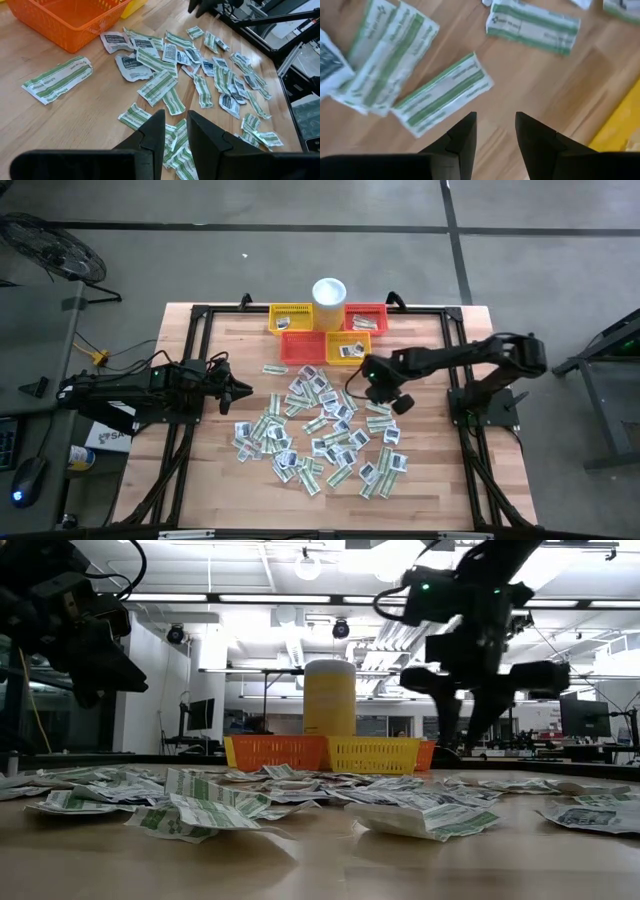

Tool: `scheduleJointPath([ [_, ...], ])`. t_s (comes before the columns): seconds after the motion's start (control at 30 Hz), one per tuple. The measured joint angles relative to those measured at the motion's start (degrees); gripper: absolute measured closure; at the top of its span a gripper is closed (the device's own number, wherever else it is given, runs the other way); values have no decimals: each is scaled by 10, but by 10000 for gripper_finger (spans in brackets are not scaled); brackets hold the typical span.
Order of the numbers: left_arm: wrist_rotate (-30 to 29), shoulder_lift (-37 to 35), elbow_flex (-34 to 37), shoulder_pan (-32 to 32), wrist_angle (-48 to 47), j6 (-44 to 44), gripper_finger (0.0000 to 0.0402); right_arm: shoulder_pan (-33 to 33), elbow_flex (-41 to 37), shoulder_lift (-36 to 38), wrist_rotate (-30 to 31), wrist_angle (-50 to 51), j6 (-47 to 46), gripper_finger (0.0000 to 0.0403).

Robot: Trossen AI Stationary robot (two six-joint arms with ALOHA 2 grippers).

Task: Pick & Place First Aid Supplies
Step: Put the green bandage pack into the top orange basket

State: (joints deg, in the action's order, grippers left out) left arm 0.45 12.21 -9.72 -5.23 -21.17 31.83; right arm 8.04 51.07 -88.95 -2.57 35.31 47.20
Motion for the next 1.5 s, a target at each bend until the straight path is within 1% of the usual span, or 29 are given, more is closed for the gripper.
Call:
scheduleJointPath([
  [0.23,0,0,0,0,0,0,321,-21,47,-60,9,2,85,274],
  [0.47,0,0,0,0,0,0,321,-46,53,-94,7,17,144,274],
  [0.8,0,0,0,0,0,0,321,-51,55,-124,6,14,163,276],
  [0.93,0,0,0,0,0,0,321,-51,56,-131,5,16,162,290],
  [1.1,0,0,0,0,0,0,321,-51,56,-132,3,23,143,336],
  [1.23,0,0,0,0,0,0,321,-51,55,-132,3,29,104,387],
  [1.27,0,0,0,0,0,0,321,-51,55,-131,3,29,89,394],
  [1.4,0,0,0,0,0,0,321,-50,53,-120,8,31,19,396],
  [1.5,0,0,0,0,0,0,321,-45,52,-102,25,40,-37,401],
])
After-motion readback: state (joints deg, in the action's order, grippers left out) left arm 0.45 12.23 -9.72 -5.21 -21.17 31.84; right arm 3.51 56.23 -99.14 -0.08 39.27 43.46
